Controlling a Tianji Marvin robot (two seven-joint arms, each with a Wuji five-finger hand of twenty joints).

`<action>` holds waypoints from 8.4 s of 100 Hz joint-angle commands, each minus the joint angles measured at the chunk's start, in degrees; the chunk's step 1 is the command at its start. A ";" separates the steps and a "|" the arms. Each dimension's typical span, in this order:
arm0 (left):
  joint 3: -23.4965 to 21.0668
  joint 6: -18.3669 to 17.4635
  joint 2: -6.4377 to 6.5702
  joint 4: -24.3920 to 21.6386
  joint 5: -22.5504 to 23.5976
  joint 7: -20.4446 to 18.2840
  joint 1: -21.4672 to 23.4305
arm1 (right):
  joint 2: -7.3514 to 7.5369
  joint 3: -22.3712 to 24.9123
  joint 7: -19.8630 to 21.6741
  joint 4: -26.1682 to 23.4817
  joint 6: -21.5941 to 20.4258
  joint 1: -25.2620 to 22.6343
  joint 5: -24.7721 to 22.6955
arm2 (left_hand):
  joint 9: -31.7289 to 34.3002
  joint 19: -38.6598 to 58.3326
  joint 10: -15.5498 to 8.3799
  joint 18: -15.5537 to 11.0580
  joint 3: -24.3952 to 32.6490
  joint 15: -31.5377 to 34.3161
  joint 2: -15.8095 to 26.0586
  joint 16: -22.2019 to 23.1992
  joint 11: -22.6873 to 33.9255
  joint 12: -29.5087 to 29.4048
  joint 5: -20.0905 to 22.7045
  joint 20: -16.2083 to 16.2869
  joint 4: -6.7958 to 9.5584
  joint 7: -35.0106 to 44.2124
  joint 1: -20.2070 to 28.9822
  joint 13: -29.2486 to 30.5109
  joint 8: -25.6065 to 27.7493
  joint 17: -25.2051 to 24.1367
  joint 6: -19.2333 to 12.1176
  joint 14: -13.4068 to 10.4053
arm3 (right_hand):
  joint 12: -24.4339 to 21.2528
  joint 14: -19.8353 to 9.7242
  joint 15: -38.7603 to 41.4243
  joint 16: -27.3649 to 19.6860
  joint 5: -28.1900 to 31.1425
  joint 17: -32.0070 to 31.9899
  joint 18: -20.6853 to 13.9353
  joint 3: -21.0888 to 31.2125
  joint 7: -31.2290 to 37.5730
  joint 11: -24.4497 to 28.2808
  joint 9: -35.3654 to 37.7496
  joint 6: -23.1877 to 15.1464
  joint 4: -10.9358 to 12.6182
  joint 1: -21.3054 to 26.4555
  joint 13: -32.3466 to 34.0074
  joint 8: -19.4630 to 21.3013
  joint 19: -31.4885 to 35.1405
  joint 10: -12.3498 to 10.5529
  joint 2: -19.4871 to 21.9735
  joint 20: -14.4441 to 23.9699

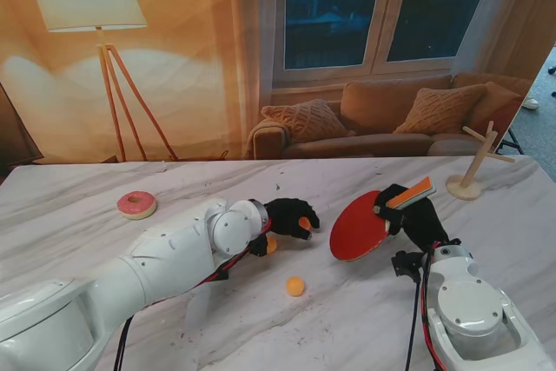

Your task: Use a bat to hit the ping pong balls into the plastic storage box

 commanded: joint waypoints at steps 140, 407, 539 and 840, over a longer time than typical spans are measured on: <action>2.72 -6.09 -4.70 9.67 6.64 9.90 -0.68 | -0.52 -1.39 0.59 1.02 1.69 1.54 1.10 | 18.81 23.51 4.11 -12.05 17.07 26.95 -18.59 13.65 17.16 25.66 5.77 -20.80 -8.88 43.82 15.45 31.72 6.78 43.07 -1.51 0.90 | 1.31 -2.98 1.60 0.55 0.85 -1.04 -2.86 1.90 2.11 3.09 0.45 0.79 -0.66 4.91 -0.45 0.65 1.72 -1.68 3.89 1.15; -63.34 10.88 18.96 -67.30 22.64 -11.70 46.56 | -7.77 -28.79 -5.52 15.31 13.22 24.71 18.63 | 27.70 26.55 4.39 -13.14 14.76 27.33 -16.67 15.42 8.22 30.94 6.18 -20.15 -6.46 41.21 16.24 33.69 10.75 44.41 -0.34 3.01 | 3.37 -6.66 -1.59 0.09 0.63 -4.05 -5.01 -1.92 3.33 0.02 -1.61 -8.01 0.38 7.91 -5.27 4.01 -2.53 -10.96 7.44 0.67; -52.42 23.17 19.76 -60.37 5.12 -21.75 30.49 | -6.74 -30.71 -5.61 18.69 -0.43 24.25 11.72 | 28.32 26.33 5.80 -11.43 11.23 26.26 -14.25 14.15 5.66 30.32 6.47 -19.16 -5.89 38.10 17.33 33.33 10.67 43.45 0.67 4.15 | 2.55 -8.18 -6.50 -0.61 5.91 -7.46 -5.53 -0.16 1.96 -2.48 -4.31 -6.83 1.18 11.90 -9.81 8.46 -7.63 -15.10 9.14 1.72; -42.85 20.09 19.73 -51.62 0.88 -24.19 24.97 | -2.19 -17.74 -2.95 15.32 -4.34 17.93 -1.65 | 3.84 -9.94 1.96 3.44 -3.54 -7.64 -3.07 -10.74 -4.84 -5.00 -2.83 -15.57 -0.91 -4.83 2.21 8.77 0.62 4.02 0.85 3.68 | 1.91 -7.52 -7.00 -0.18 8.36 -8.12 -4.95 0.88 1.46 -1.89 -3.18 -5.83 1.24 11.94 -10.19 9.92 -8.05 -15.01 9.00 3.14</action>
